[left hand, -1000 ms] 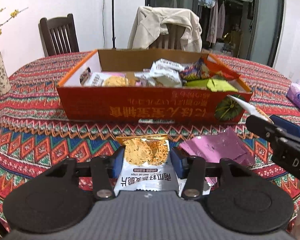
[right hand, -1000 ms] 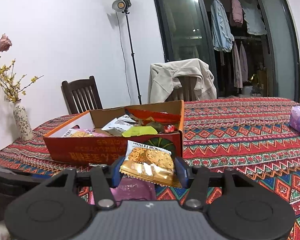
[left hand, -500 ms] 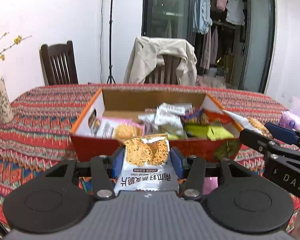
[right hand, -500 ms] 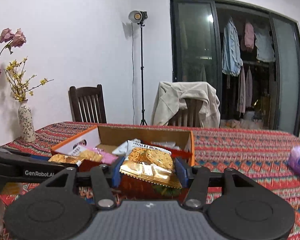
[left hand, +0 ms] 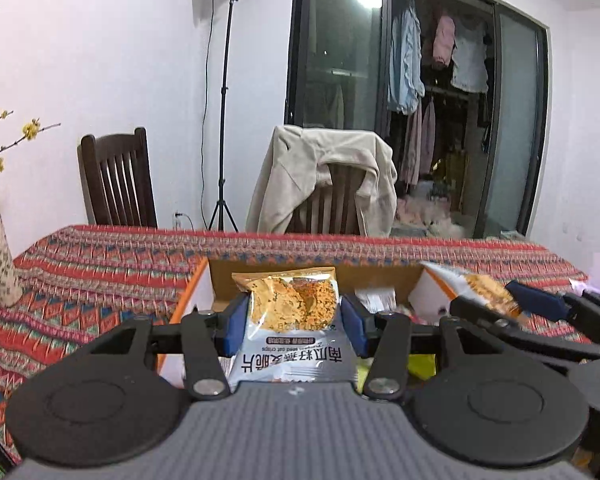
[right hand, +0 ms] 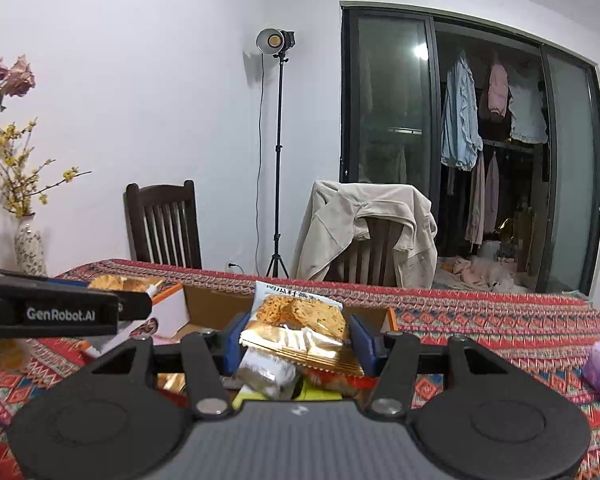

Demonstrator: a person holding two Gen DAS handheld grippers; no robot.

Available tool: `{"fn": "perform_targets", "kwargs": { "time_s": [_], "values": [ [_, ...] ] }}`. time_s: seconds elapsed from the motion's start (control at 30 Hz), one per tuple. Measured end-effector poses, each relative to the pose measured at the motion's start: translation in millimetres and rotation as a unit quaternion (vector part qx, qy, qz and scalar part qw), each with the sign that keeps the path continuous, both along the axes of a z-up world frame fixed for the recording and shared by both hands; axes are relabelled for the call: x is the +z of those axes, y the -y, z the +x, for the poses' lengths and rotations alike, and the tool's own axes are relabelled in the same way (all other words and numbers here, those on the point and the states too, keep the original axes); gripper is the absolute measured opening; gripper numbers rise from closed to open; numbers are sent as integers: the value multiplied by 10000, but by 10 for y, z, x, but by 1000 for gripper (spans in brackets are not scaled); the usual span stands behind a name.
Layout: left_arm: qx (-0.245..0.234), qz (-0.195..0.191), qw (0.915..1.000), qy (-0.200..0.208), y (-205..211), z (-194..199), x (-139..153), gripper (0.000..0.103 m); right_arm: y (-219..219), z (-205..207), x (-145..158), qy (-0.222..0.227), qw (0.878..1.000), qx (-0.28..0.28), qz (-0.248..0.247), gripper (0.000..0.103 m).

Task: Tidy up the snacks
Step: 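Lift both held packets over the cardboard box, then lower both packets into the box and open both grippers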

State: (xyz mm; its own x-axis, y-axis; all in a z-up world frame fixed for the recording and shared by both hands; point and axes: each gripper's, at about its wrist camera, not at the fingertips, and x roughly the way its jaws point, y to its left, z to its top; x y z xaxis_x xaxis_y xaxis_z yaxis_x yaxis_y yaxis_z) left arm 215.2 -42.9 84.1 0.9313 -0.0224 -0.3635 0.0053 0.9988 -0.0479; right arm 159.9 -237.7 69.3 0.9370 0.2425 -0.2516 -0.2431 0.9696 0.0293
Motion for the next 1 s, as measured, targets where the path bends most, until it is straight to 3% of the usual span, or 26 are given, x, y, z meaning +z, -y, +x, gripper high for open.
{"fn": "perform_targets", "kwargs": {
  "time_s": [0.27,0.57,0.6,0.63,0.67,0.7,0.73,0.8,1.0],
  "values": [
    [142,-41,9996,225,-88,327,-84,51,-187,400,-106,-48,10000,9,-65,53],
    [202,-35,9998,55,-246,531,-379,51,-237,542,-377,-74,9999,74,-119,54],
    [197,-40,9998,70,-250,520,-402,54,-245,558,-383,-56,9999,69,-144,54],
    [198,-43,9998,87,-255,514,-419,64,-248,554,-397,-55,9998,63,-189,57],
    [197,-49,9997,101,-262,509,-430,73,-252,551,-405,-62,9997,23,-237,72],
    [230,-45,9996,141,-263,498,-437,88,-234,545,-404,-40,9997,-16,-236,92],
    [265,-48,9994,211,-269,486,-444,97,-223,537,-399,4,9998,-43,-210,100],
    [295,-121,9989,343,-281,439,-440,103,-191,510,-395,29,9999,-36,-120,103],
    [383,-242,9986,279,-317,447,-451,103,-138,546,-451,-262,9996,-86,36,103]
  ]
}}
